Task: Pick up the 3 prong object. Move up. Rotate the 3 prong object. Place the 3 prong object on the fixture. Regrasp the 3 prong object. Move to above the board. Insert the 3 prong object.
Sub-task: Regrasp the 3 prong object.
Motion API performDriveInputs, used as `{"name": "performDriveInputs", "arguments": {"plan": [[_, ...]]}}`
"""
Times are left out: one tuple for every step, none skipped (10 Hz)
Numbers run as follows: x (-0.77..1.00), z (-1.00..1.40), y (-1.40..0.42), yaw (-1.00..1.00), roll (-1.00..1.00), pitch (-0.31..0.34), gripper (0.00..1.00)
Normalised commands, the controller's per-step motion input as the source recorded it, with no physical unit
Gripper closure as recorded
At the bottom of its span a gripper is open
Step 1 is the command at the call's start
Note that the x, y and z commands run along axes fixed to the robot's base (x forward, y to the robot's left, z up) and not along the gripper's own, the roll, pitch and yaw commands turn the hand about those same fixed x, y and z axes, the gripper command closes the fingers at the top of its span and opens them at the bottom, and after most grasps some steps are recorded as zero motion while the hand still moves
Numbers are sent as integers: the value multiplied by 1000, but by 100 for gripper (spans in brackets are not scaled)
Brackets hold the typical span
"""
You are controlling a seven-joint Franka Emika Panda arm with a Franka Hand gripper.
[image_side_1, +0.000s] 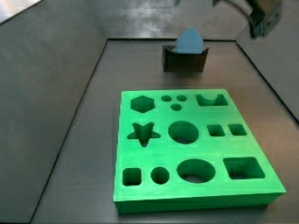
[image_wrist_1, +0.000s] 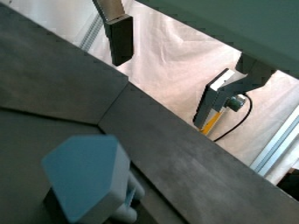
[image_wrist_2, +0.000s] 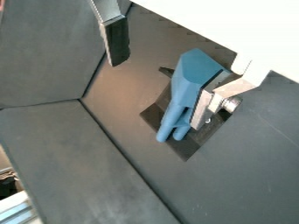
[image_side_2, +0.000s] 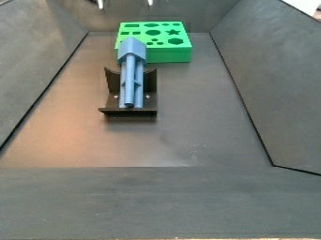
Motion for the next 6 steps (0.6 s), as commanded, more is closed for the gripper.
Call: {"name": "performDriveInputs", "arguments": {"plan": [[63,-1000,31,1,79,-134,0],[66,-1000,29,-16,70,-131,0],[68,-1000,28,-43,63,-113,0],[71,-1000,26,-57,56,-97,0],[75,-1000,26,-61,54,-77,0],[70,-856,19,-65,56,-60,0]]}}
